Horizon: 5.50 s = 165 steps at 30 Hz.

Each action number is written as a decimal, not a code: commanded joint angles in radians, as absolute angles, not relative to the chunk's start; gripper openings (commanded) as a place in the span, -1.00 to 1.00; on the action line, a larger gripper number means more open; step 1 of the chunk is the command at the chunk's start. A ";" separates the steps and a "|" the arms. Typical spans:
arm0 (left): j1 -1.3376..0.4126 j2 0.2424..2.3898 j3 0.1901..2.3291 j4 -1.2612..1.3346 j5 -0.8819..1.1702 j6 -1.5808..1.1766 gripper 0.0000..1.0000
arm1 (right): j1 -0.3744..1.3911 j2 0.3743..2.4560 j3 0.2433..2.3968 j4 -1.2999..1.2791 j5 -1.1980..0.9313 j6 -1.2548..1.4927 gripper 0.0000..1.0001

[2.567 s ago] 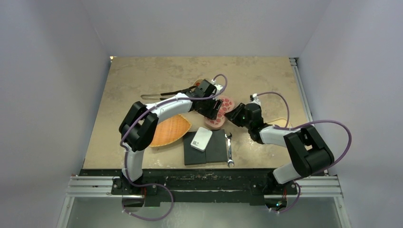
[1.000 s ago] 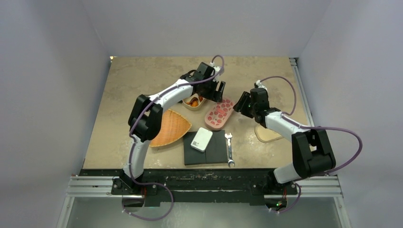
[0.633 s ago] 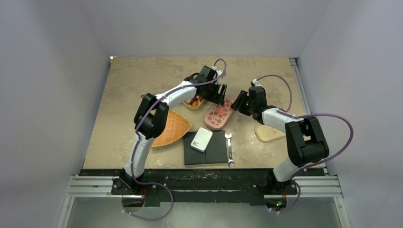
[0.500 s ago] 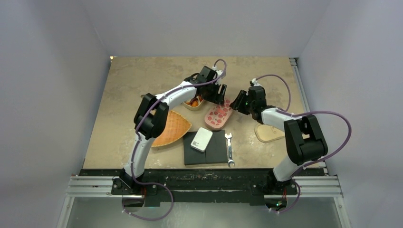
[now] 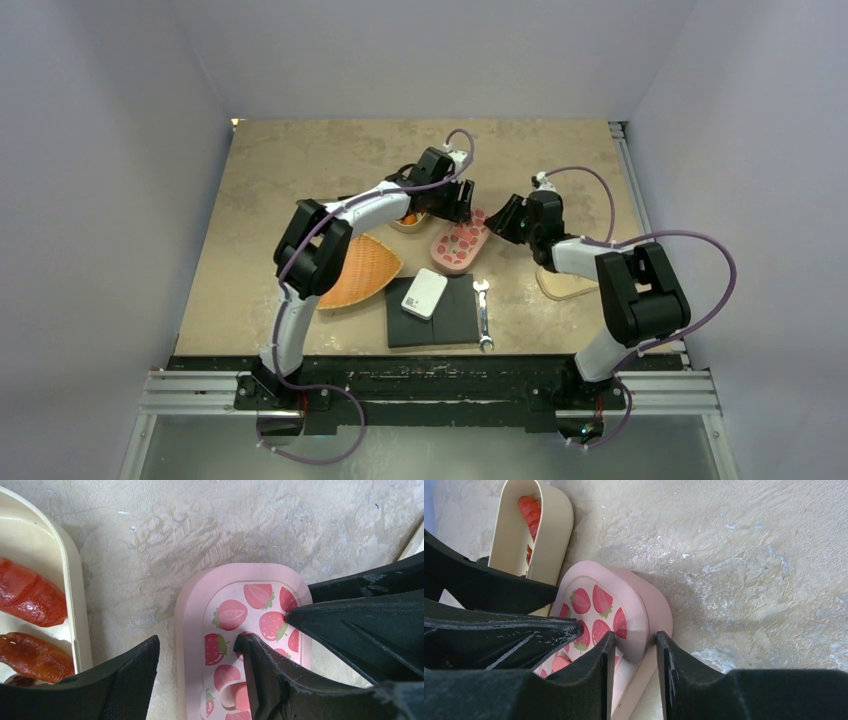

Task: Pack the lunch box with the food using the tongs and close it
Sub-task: Close the box lid on the packing box.

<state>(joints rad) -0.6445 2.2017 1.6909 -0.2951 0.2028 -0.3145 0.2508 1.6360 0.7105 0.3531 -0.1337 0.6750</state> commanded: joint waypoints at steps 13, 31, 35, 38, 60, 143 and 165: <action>-0.711 2.279 1.620 -0.482 -0.069 -0.241 0.19 | 0.279 1.700 0.599 0.236 -0.146 0.685 -0.95; -0.669 1.982 1.768 -0.489 0.088 -0.278 0.60 | 0.280 1.467 0.841 0.069 -0.134 0.636 0.13; -0.668 1.897 1.635 -0.476 0.152 -0.280 0.61 | 0.292 1.398 0.801 0.025 -0.127 0.638 0.17; -0.668 1.857 1.536 -0.488 0.179 -0.271 0.61 | 0.320 1.356 0.771 -0.010 -0.114 0.646 0.20; -0.641 1.863 1.350 -0.398 0.302 -0.292 0.43 | 0.500 1.384 0.702 -0.068 -0.041 0.738 0.12; -0.670 1.985 1.355 -0.457 0.147 -0.243 0.27 | 0.366 1.757 1.026 -0.261 0.109 0.439 -0.33; -0.606 1.551 1.307 -0.381 -0.063 -0.144 0.70 | 0.242 1.325 1.076 -0.419 0.134 0.517 0.24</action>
